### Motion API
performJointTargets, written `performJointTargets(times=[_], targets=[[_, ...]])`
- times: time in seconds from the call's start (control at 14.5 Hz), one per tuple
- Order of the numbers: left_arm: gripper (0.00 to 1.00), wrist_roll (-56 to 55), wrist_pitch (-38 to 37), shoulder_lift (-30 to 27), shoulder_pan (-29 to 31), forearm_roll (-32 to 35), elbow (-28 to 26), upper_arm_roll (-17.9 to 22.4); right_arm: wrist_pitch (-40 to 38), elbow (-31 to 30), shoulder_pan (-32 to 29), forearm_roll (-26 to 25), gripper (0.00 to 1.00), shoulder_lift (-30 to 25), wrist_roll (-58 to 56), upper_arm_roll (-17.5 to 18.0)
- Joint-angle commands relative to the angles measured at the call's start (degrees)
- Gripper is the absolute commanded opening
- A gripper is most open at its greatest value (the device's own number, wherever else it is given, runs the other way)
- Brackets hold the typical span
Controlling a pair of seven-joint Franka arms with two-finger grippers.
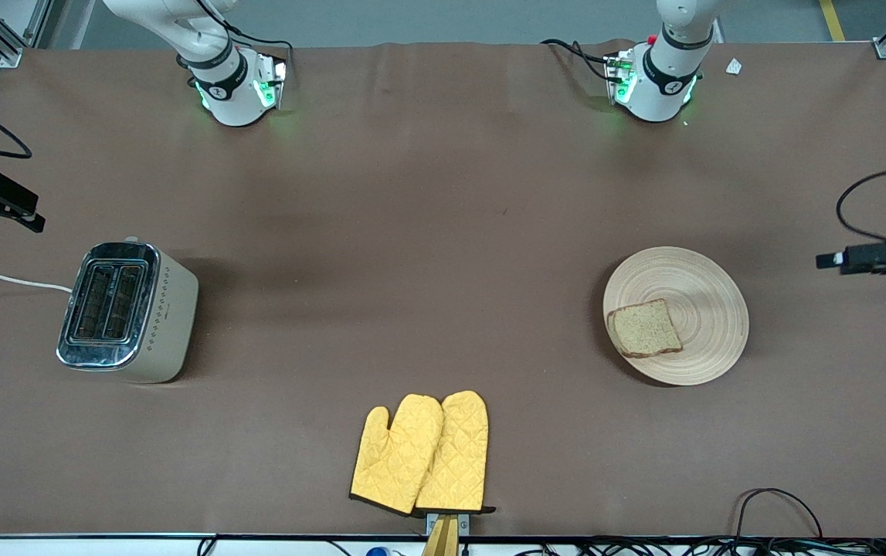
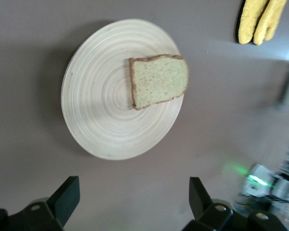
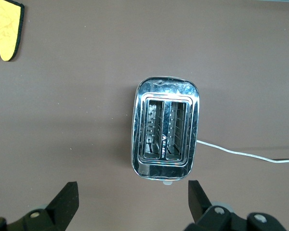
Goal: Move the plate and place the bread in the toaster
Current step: 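Reach the left gripper toward the rim of the wooden plate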
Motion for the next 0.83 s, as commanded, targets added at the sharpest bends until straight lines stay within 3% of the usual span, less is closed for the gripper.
performJointTargets(times=[0.0,0.41,0.76], targets=[[1.00,4.1,1.7,11.1,-0.8,-2.4,4.3,-0.9,-0.4,0.2,0.2,1.2,1.00,-0.1,-0.6,-0.5],[1.00,12.4,8.4,19.3,-1.0,-4.6,4.2,-1.0,-0.4,0.2,0.3,1.3,1.00,-0.1,-0.6,-0.4],[1.00,14.0,9.3,20.8,-0.9,-4.6,4.4,-1.0,-0.4,0.1,0.2,2.1,1.00,-0.1,-0.8,-0.4]])
